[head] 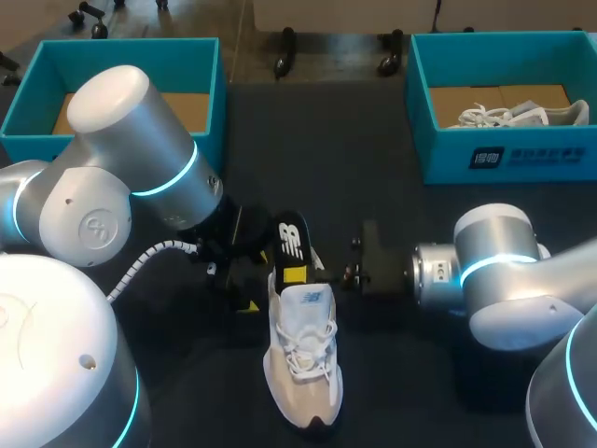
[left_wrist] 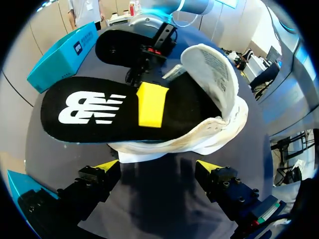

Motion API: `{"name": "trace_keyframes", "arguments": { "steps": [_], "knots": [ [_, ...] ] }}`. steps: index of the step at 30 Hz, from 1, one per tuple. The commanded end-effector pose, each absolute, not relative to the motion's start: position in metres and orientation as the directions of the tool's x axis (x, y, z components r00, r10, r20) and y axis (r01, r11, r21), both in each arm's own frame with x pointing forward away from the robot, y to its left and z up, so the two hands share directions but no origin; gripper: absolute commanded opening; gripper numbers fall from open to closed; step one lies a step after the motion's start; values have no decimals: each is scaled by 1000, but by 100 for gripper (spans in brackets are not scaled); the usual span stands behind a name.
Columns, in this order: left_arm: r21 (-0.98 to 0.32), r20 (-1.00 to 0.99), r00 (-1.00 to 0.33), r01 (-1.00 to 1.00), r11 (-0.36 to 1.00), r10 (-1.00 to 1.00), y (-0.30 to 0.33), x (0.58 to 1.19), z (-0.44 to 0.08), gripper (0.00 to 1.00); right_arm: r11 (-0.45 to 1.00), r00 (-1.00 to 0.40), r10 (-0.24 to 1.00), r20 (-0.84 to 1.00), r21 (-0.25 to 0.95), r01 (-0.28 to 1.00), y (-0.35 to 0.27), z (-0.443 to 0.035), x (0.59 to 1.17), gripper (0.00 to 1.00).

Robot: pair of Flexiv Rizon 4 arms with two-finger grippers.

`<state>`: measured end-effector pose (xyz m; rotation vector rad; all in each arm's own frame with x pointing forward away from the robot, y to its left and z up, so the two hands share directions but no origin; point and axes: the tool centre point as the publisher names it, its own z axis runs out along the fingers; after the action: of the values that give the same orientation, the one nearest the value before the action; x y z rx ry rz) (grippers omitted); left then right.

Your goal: Take the shoe out of the shoebox, open the shoe tongue, remove and reinsert the insole, then place the shoe into the shoebox

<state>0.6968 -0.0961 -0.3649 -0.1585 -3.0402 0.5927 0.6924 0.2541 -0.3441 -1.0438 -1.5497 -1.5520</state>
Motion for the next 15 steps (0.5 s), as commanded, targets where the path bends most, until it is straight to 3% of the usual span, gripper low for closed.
{"name": "trace_keyframes", "arguments": {
  "steps": [1,5,6,7,8,10,15],
  "knots": [
    [-376,18,-994,94,922,109,-95,696,-365,100,-52,-431,69,900,434,899,254,-349,679,0],
    [-376,18,-994,94,922,109,-95,696,-365,100,-47,-462,60,885,465,884,256,-345,677,0],
    [-376,18,-994,94,922,109,-95,696,-365,100,-42,-473,58,879,476,879,257,-343,677,6],
    [-376,18,-994,94,922,109,-95,696,-365,100,-38,-483,55,874,486,873,258,-341,677,30],
    [-376,18,-994,94,922,109,-95,696,-365,100,-34,-494,55,868,496,868,259,-340,678,38],
    [-376,18,-994,94,922,109,-95,696,-365,100,-19,-515,52,856,516,856,262,-336,678,45],
    [-376,18,-994,94,922,109,-95,696,-365,100,13,-558,58,828,558,829,267,-326,682,44]
  ]
}}
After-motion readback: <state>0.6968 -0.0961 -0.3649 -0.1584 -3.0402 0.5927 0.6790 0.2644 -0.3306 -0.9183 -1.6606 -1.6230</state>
